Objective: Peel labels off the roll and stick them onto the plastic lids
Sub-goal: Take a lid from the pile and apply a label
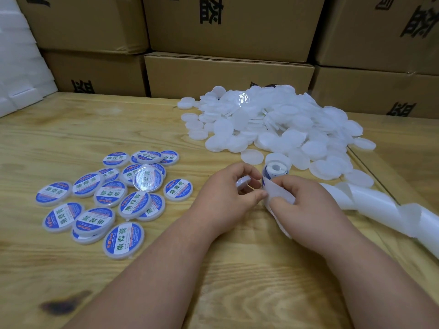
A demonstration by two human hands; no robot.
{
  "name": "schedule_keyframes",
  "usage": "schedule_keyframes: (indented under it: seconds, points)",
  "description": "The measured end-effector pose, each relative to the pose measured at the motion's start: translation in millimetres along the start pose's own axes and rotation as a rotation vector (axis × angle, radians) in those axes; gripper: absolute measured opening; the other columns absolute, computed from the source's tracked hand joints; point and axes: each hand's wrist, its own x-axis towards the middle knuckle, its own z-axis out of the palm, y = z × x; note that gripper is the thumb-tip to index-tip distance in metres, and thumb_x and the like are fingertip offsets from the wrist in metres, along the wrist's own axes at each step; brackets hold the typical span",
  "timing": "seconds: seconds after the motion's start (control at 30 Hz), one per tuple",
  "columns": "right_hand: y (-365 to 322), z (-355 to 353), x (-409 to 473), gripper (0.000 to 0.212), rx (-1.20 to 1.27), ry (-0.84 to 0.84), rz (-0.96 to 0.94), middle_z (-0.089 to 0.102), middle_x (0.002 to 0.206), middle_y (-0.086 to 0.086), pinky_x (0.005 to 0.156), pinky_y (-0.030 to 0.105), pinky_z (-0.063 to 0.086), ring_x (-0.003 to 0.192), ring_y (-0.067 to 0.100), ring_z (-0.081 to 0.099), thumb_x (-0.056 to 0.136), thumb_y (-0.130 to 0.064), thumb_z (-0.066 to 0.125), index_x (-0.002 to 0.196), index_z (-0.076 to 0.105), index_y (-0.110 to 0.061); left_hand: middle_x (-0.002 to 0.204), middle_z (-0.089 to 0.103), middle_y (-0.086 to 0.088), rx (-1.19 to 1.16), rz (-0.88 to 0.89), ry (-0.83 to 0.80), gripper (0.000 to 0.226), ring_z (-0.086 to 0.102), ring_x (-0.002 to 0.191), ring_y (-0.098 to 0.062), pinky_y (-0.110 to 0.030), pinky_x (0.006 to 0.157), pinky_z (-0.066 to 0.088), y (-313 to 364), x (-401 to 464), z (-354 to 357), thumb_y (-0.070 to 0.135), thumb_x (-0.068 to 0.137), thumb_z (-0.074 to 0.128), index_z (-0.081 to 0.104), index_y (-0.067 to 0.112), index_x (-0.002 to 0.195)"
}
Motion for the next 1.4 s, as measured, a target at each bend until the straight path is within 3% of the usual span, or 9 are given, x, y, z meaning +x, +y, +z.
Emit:
schedule_keyframes:
  seconds: [0.2, 0.4, 0.57, 0.73, 0.87, 0.97, 1.13, 1.23, 1.4]
  points:
    - [-6.3, -1.3, -3.6, 0.039, 0.051, -0.023, 0.003, 0.071, 0.078, -0.002, 0.061, 0.044, 0.056, 0.068, 0.017, 0.062, 0.068, -0.045, 0.041, 0.093, 0.071, -0.044, 0.089, 0.072, 0.021, 0.000, 0.007, 0.038, 0.024, 0.069, 0.082, 0.002, -0.006, 0.069, 0.046, 0.7, -0.6, -0.6, 0.027, 0.080, 0.084, 0.066, 0.040, 0.090]
    - [0.7, 0.9, -0.1, 0.013, 0.050, 0.032, -0.022, 0.070, 0.074, -0.009, 0.056, 0.032, 0.052, 0.063, 0.008, 0.062, 0.083, -0.039, 0.059, 0.086, 0.070, -0.033, 0.090, 0.073, 0.021, -0.023, 0.034, 0.021, 0.022, 0.067, 0.081, 0.005, -0.007, 0.068, 0.048, 5.0, -2.3, -1.4, 0.025, 0.082, 0.082, 0.067, 0.038, 0.090]
    - [5.6, 1.5, 0.6, 0.012, 0.068, 0.057, -0.067, 0.068, 0.072, -0.003, 0.045, 0.021, 0.042, 0.060, 0.014, 0.058, 0.088, -0.030, 0.060, 0.082, 0.069, -0.025, 0.085, 0.071, 0.023, -0.024, 0.062, 0.010, 0.022, 0.063, 0.080, 0.010, -0.003, 0.067, 0.043, 7.4, -5.2, -1.0, 0.021, 0.084, 0.080, 0.066, 0.037, 0.090]
    - [3.6, 2.5, -0.3, 0.014, 0.107, 0.072, -0.094, 0.072, 0.075, -0.018, 0.051, 0.026, 0.048, 0.066, 0.010, 0.064, 0.088, -0.026, 0.062, 0.083, 0.072, -0.036, 0.091, 0.072, 0.020, -0.052, 0.061, 0.028, 0.024, 0.064, 0.081, 0.010, -0.004, 0.067, 0.044, 7.3, -5.5, -0.8, 0.015, 0.085, 0.075, 0.067, 0.038, 0.089]
    - [3.8, 3.8, 0.9, 0.009, 0.136, 0.094, -0.082, 0.071, 0.077, -0.023, 0.048, 0.019, 0.046, 0.064, 0.005, 0.064, 0.086, -0.033, 0.064, 0.082, 0.071, -0.037, 0.090, 0.073, 0.019, -0.056, 0.049, 0.041, 0.024, 0.064, 0.080, 0.009, -0.005, 0.066, 0.045, 5.8, -4.2, -0.1, 0.014, 0.084, 0.073, 0.067, 0.037, 0.088]
    - [2.8, 2.4, 0.6, 0.015, 0.117, 0.132, -0.075, 0.068, 0.072, -0.016, 0.048, 0.017, 0.043, 0.063, 0.007, 0.060, 0.076, -0.044, 0.057, 0.081, 0.068, -0.035, 0.087, 0.073, 0.018, -0.042, 0.034, 0.109, 0.021, 0.066, 0.080, -0.001, -0.013, 0.069, 0.051, 4.3, -1.4, -1.0, 0.018, 0.084, 0.072, 0.067, 0.038, 0.087]
    - [4.3, -0.6, 1.8, 0.011, 0.099, 0.222, -0.031, 0.065, 0.067, -0.001, 0.042, 0.021, 0.039, 0.057, 0.018, 0.055, 0.082, -0.021, 0.059, 0.077, 0.067, -0.026, 0.073, 0.066, 0.018, -0.099, -0.014, 0.287, 0.024, 0.050, 0.052, -0.005, -0.017, 0.047, 0.043, 2.7, 4.1, -7.6, 0.012, 0.083, 0.064, 0.067, 0.036, 0.082]
    - [3.4, -1.1, 2.2, 0.011, 0.092, 0.262, -0.004, 0.065, 0.066, -0.003, 0.041, 0.020, 0.040, 0.053, 0.017, 0.055, 0.083, -0.022, 0.058, 0.077, 0.065, -0.027, 0.071, 0.065, 0.022, -0.191, -0.056, 0.357, 0.022, 0.048, 0.051, -0.009, -0.018, 0.045, 0.041, 5.1, 4.5, -12.2, 0.016, 0.076, 0.056, 0.068, 0.033, 0.083]
    - [2.0, 0.9, 3.8, 0.019, 0.079, 0.376, -0.066, 0.063, 0.086, -0.017, 0.060, 0.006, 0.040, 0.083, -0.006, 0.058, 0.086, -0.025, 0.067, 0.099, 0.063, -0.039, 0.091, 0.073, 0.021, -0.284, -0.118, 0.334, 0.028, 0.062, 0.067, -0.008, -0.030, 0.063, 0.055, 8.3, 4.2, -14.3, 0.020, 0.067, 0.053, 0.073, 0.034, 0.083]
